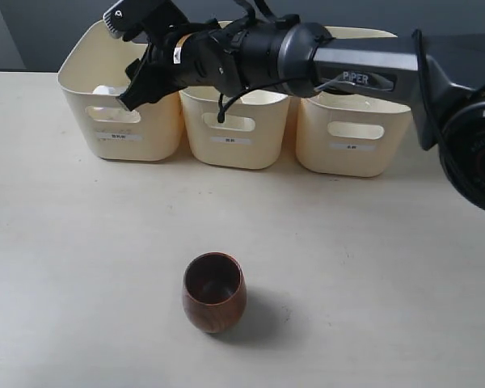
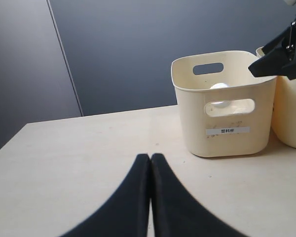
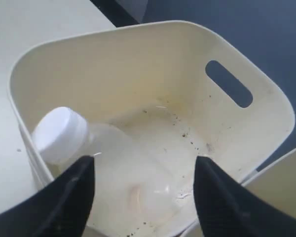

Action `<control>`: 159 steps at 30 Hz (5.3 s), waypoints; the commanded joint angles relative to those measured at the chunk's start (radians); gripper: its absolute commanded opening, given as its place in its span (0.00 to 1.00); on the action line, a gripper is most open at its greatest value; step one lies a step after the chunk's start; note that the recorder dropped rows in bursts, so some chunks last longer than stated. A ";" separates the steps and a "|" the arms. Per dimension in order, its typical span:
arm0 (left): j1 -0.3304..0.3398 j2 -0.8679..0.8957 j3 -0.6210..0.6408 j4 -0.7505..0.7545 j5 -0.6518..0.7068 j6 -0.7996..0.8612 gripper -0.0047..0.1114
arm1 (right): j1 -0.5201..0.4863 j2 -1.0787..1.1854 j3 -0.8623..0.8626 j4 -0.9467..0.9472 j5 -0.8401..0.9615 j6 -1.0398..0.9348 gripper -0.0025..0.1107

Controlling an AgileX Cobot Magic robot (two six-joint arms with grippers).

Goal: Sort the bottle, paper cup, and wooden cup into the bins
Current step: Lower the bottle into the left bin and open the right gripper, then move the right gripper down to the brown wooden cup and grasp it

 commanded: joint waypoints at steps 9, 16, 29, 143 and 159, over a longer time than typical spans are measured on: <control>0.000 -0.005 0.002 0.000 -0.005 -0.001 0.04 | 0.069 -0.245 0.002 -0.004 0.275 -0.084 0.53; 0.000 -0.005 0.002 0.000 -0.005 -0.001 0.04 | 0.177 -0.481 0.002 -0.004 0.709 -0.202 0.52; 0.000 -0.005 0.002 0.000 -0.005 -0.001 0.04 | 0.195 -0.607 0.002 0.209 1.094 -0.200 0.52; 0.000 -0.005 0.002 0.000 -0.005 -0.001 0.04 | 0.344 -0.326 0.470 0.046 0.814 -0.189 0.52; 0.000 -0.005 0.002 0.000 -0.005 -0.001 0.04 | 0.344 -0.263 0.470 0.025 0.807 -0.158 0.30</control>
